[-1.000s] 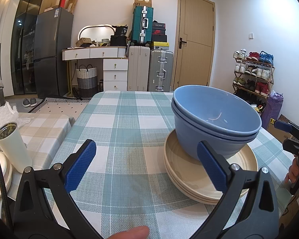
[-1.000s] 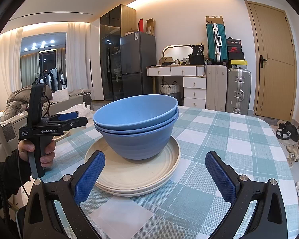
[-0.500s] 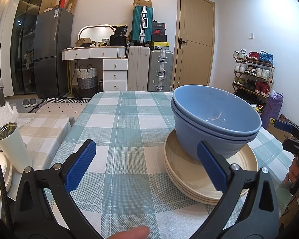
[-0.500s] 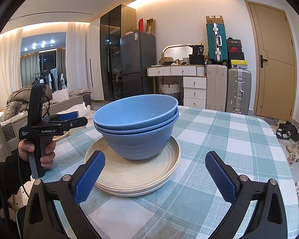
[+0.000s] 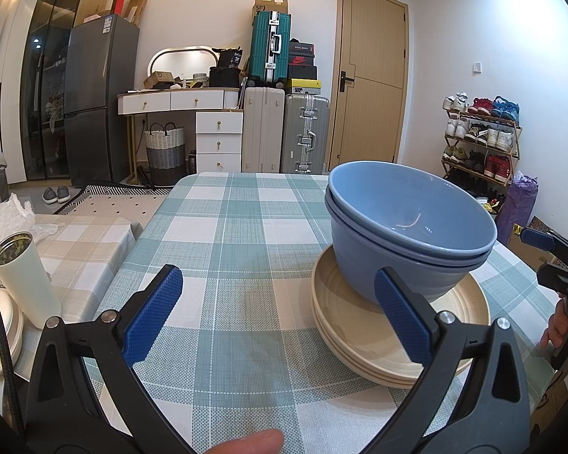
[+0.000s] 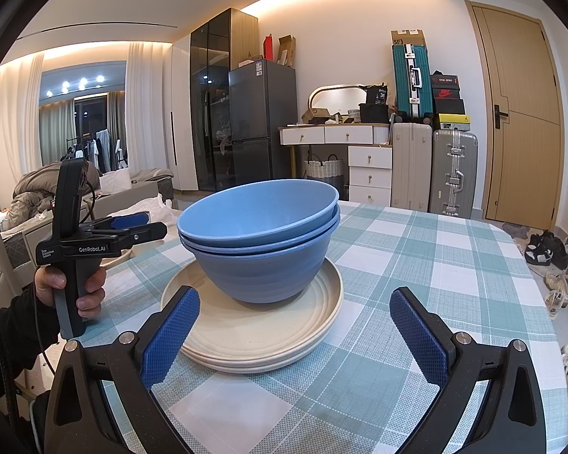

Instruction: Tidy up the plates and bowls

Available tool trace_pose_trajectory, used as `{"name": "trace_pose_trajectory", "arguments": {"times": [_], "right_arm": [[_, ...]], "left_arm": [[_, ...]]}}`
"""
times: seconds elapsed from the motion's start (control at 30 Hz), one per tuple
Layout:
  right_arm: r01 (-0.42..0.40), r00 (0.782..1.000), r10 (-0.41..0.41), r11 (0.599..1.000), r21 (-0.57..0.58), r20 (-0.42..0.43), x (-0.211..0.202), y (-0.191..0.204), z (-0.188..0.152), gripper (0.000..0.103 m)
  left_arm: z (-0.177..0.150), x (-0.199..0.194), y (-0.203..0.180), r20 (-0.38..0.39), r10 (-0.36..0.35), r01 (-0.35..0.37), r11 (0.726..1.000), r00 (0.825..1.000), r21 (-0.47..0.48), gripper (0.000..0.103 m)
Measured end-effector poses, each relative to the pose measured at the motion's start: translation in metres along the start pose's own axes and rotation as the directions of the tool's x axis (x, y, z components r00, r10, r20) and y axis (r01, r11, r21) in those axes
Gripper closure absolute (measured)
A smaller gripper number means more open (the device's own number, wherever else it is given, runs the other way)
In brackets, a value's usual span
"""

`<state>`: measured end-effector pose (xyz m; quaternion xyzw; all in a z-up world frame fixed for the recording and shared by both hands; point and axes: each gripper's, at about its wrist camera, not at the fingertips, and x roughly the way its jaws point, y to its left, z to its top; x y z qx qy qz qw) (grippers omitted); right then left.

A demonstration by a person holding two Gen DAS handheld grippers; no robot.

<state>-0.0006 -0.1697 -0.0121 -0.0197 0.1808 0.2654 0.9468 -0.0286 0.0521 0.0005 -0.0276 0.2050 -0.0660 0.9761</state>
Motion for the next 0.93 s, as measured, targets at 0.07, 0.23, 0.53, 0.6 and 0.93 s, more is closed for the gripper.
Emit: {"name": "trace_pose_trajectory", "arguments": {"times": [0.07, 0.23, 0.53, 0.6, 0.93], "right_arm": [[0.000, 1.000, 0.000, 1.000, 0.001, 0.000, 0.0000, -0.0001, 0.0000, 0.001], [0.000, 1.000, 0.000, 1.000, 0.000, 0.000, -0.0001, 0.0001, 0.0001, 0.001], [0.000, 1.000, 0.000, 1.000, 0.001, 0.000, -0.0001, 0.0000, 0.0002, 0.001], [0.000, 1.000, 0.000, 1.000, 0.001, -0.001, 0.0000, 0.0001, 0.0002, 0.001], [0.000, 1.000, 0.000, 1.000, 0.001, 0.000, -0.0001, 0.0001, 0.0004, 0.001]], "left_arm": [[0.0001, -0.0007, 0.0002, 0.000, 0.000, 0.000, 1.000, 1.000, 0.000, 0.002], [0.0002, -0.0006, 0.0001, 0.000, 0.000, 0.000, 1.000, 1.000, 0.000, 0.002], [0.0000, 0.0009, -0.0002, 0.000, 0.000, 0.000, 1.000, 1.000, 0.001, 0.002], [0.0002, 0.0000, 0.0000, -0.001, 0.000, 0.000, 1.000, 1.000, 0.000, 0.002], [0.0004, -0.0006, 0.0002, -0.001, 0.000, 0.000, 1.000, 1.000, 0.001, 0.002]]}}
